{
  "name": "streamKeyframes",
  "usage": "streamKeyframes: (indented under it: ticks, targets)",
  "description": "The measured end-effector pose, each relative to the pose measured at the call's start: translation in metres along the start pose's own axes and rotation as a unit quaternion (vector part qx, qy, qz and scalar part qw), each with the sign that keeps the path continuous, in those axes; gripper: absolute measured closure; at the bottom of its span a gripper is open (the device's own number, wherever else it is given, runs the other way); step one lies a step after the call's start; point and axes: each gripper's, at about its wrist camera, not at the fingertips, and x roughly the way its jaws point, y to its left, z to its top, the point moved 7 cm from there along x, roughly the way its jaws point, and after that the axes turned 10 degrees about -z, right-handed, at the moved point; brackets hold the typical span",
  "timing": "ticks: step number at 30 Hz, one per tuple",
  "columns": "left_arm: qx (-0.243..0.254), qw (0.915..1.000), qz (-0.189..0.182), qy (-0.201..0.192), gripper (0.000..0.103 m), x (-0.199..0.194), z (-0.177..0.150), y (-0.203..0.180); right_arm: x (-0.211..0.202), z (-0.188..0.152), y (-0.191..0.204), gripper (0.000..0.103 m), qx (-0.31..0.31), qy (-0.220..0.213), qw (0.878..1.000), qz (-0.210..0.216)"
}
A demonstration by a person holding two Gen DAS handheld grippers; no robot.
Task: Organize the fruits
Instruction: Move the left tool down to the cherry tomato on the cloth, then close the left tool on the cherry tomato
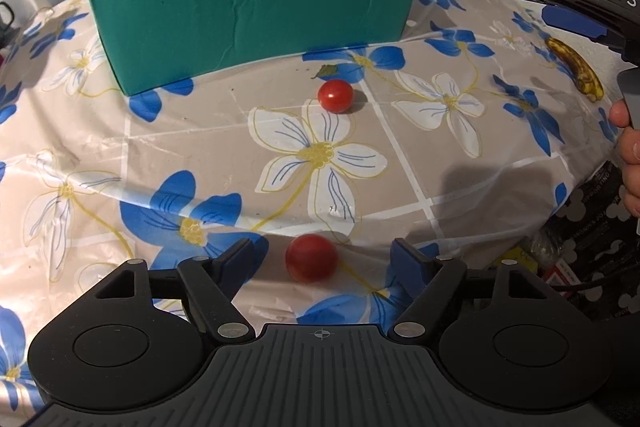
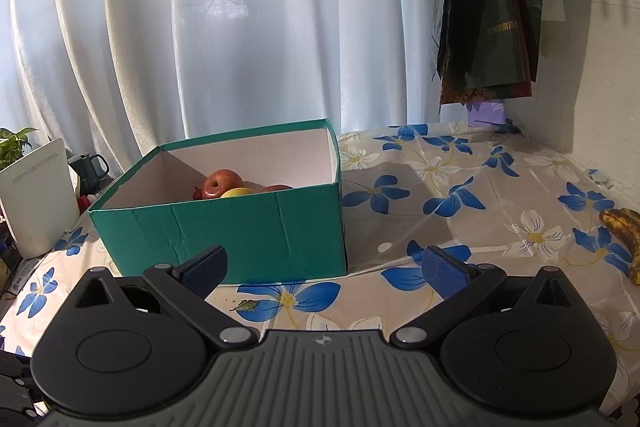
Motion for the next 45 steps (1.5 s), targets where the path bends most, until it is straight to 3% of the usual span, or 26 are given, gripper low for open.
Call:
streamKeyframes:
  ticks: [8,17,22,27,37,43,45]
  targets:
    - [-0.005,1.0,0.001,0.005,0.032,0.002,0.001,0.0,0.003,0.0,-0.002,0.0,0.002,0.004,1.0,0.005]
    - [-0.001,0.9998,-0.002,0.02,0.052,0.001,0.001,0.0,0.006,-0.001,-0.003,0.0,0.005,0.006,1.0,0.005]
    - [-0.003,0.9996,0.005,0.026,0.073,0.0,0.002,0.002,0.007,-0.001,0.0,0.0,0.001,0.008,1.0,0.008]
    - [-0.029,0.9993,-0.004,0.023,0.073,-0.004,0.008,0.008,0.009,-0.001,0.004,0.0,-0.009,0.009,1.0,0.008]
    - [-0.07,0.9961,0.029,-0.044,0.073,-0.037,0.04,0.023,0.023,-0.027,0.017,0.0,-0.075,0.048,0.996,-0.013]
    - [-0.068,0.9952,0.036,-0.061,0.073,-0.045,0.051,0.025,0.041,-0.051,0.051,0.001,-0.127,0.075,0.989,0.017]
    - [-0.066,0.9954,0.038,-0.059,0.073,-0.045,0.051,0.025,0.047,-0.056,0.061,0.006,-0.147,0.077,0.986,0.016]
